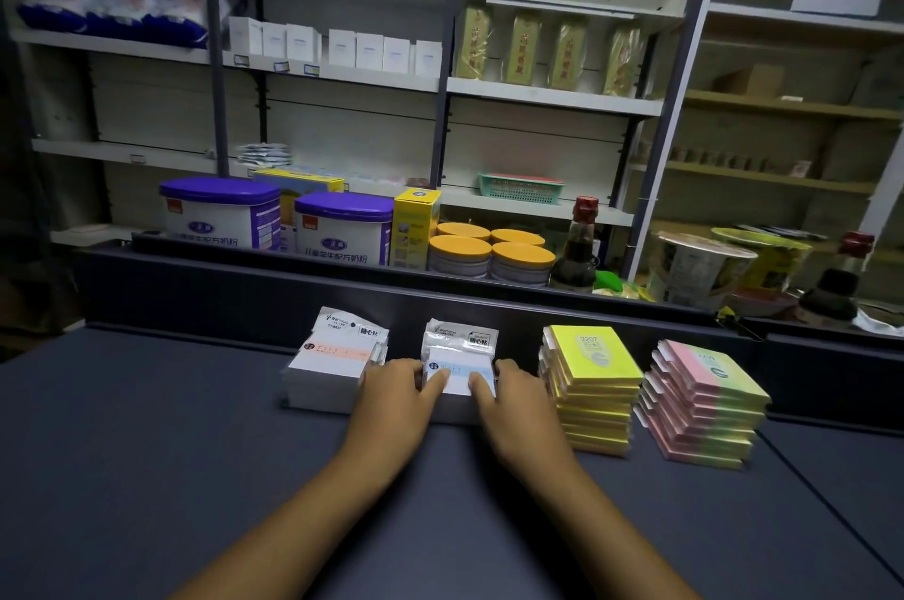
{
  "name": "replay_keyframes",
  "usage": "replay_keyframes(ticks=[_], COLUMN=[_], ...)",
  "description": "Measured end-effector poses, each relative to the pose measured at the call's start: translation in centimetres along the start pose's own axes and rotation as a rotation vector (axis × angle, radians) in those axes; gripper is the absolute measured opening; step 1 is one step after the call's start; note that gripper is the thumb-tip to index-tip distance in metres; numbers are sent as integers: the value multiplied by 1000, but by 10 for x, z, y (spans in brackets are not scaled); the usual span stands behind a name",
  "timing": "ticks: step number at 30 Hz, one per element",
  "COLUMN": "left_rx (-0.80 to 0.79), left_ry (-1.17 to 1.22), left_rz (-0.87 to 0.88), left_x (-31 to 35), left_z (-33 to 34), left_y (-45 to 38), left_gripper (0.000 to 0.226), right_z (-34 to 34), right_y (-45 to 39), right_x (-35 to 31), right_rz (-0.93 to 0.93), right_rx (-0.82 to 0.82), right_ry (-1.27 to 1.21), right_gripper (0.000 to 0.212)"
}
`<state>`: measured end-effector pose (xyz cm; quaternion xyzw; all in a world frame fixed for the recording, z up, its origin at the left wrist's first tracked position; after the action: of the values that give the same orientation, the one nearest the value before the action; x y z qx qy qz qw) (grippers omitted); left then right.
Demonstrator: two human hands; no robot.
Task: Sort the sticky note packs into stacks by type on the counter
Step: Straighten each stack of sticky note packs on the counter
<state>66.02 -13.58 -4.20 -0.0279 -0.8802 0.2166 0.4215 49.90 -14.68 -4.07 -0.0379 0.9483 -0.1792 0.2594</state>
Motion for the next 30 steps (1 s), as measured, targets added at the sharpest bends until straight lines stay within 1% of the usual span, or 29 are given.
replay_keyframes(ticks=[3,5,6,7,8,10,11,15,18,20,21,24,26,28,30], left_rx=[34,119,170,205,220,214,206,159,106,76,49,-64,-129,-154,-142], left_ry=[-103,-146,-127,-99,-74,-35,-18,28,52,76,89,32,-34,-32,-32], left_rz=[58,138,193,247,299,369,383,424,450,414,363,139,9,-82,-148], left_x=[13,26,32,38,42,50,53,67,83,93,98,107,109,109,104], left_z=[-9,-20,-27,-31,-32,-30,-28,-17,-3,11,19,50,70,85,92], left_y=[1,2,3,4,6,9,11,18,20,18,16,10,9,8,9], left_gripper=[37,25,21,24,26,22,20,13,16,24,26,32,42,51,56], right_z=[-10,-22,-30,-39,-47,-62,-70,-96,-114,-123,-126,-135,-131,-121,-114], right_y=[8,13,16,20,23,27,27,21,18,16,15,9,5,5,6], right_x=[-12,-23,-30,-38,-45,-52,-51,-26,-8,8,18,54,79,98,110], right_rz=[-84,-168,-224,-282,-337,-409,-411,-308,-282,-240,-211,-107,-16,66,102], right_rx=[38,99,132,168,207,290,328,438,468,422,395,311,210,107,46], right_ry=[107,98,91,85,82,75,56,-13,3,15,21,-10,-87,-161,-206], right_gripper=[38,39,39,38,36,31,29,24,24,26,27,33,37,45,53])
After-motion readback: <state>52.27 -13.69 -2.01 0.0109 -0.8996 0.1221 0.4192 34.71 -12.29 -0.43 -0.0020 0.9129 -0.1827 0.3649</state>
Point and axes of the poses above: each hand's wrist, its own y-axis away from the middle knuckle, its own z-axis out of the palm, x = y × z, the point moved 8 cm from there along -y, towards the middle knuckle, and after that the axes turned 1 degree about y, right-handed, at the moved point
